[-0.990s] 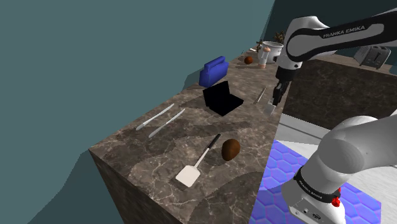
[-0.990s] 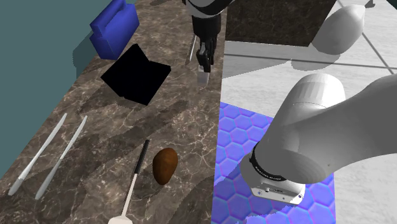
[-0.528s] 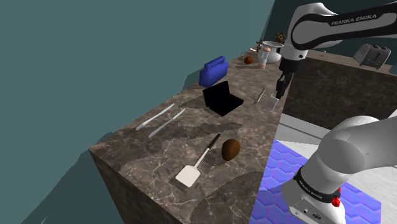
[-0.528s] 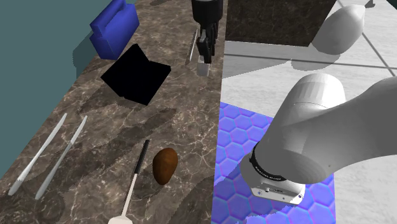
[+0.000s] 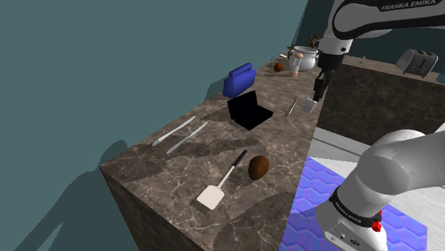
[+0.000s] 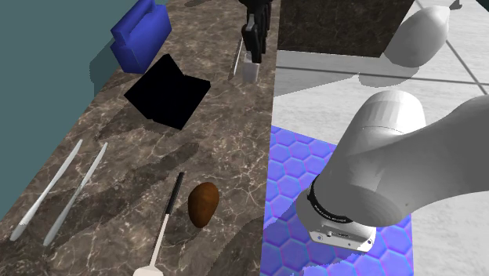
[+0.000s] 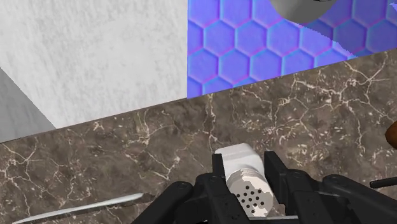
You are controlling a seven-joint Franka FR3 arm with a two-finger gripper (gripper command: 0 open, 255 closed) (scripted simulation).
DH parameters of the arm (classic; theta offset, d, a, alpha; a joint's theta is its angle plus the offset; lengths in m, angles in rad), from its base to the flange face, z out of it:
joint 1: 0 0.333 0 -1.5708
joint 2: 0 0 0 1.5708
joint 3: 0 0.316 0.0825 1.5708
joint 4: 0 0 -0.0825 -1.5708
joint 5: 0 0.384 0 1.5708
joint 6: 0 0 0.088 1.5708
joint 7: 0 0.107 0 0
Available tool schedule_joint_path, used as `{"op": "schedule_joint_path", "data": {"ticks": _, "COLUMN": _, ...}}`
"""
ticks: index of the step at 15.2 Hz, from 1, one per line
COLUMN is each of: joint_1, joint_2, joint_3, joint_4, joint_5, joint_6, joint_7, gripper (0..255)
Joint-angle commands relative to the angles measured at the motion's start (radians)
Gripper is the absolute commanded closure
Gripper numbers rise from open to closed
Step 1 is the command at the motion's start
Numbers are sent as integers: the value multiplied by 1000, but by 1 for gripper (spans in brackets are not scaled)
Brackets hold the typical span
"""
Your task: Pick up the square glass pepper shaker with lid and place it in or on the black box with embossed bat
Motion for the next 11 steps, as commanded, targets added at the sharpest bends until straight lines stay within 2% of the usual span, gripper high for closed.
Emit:
{"op": "schedule_joint_path", "data": {"ticks": 1, "joint_1": 2, "joint_2": 1, "joint_3": 4, "joint_4": 26, "joint_5": 4, "joint_6": -26, "joint_7": -2, "gripper": 255}}
{"op": "schedule_joint_path", "data": {"ticks": 5, "joint_1": 4, "joint_2": 2, "joint_3": 11, "joint_4": 74, "joint_5": 10, "joint_6": -72, "joint_7": -5, "gripper": 255}}
{"op": "schedule_joint_path", "data": {"ticks": 11, "joint_1": 63, "joint_2": 223, "joint_3": 39, "joint_4": 253, "joint_5": 74, "joint_6": -36, "joint_7": 43, "gripper": 255}}
